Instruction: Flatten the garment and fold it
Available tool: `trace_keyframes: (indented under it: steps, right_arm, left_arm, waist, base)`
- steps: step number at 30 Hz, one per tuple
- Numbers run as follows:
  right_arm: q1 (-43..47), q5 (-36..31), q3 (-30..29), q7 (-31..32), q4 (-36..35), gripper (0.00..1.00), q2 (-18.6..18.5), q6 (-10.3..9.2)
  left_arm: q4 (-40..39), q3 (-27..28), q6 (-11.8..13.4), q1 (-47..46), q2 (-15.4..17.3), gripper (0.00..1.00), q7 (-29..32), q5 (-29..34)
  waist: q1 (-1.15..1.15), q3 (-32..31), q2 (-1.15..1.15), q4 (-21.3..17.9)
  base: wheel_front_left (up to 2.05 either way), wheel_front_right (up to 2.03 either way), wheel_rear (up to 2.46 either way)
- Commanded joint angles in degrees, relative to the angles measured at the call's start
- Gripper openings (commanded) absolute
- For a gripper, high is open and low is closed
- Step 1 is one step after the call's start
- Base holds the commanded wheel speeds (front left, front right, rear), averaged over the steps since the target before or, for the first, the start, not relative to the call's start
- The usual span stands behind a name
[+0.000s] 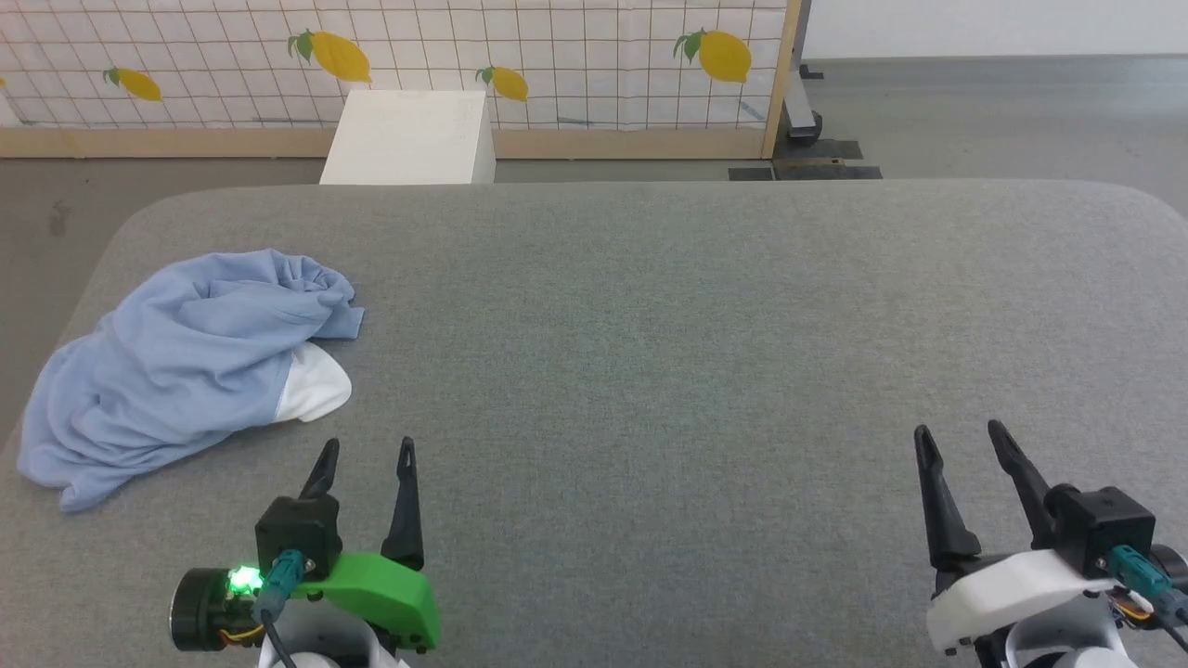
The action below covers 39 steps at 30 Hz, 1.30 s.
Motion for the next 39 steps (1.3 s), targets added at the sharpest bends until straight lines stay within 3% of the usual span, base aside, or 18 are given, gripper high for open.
trace_keyframes:
  steps: [1,26,39]
  right_arm:
    - [0.81,0.73,-0.24,-0.7,0.24,1.0,0.01,-0.04]
    - [2.17,2.49,-1.43,-3.66,1.25,1.0,0.01,-0.05]
    - [2.46,2.92,-1.58,-5.21,2.44,1.0,0.01,-0.06]
  left_arm:
    - [0.34,-0.23,0.28,0.75,-0.04,1.0,-0.67,-0.89]
    - [2.24,-1.54,0.87,1.19,-0.08,1.0,-3.61,-2.42]
    - [2.99,-1.33,1.4,1.12,0.2,1.0,-5.16,-3.34]
  waist:
    - [0.0,0.03,0.0,0.02]
    - [0.0,-0.05,0.0,0.17]
    - [0.0,-0.1,0.0,2.6]
  base:
    - [0.0,0.0,0.0]
    - [0.0,0.0,0.0]
    - [0.0,0.0,0.0]
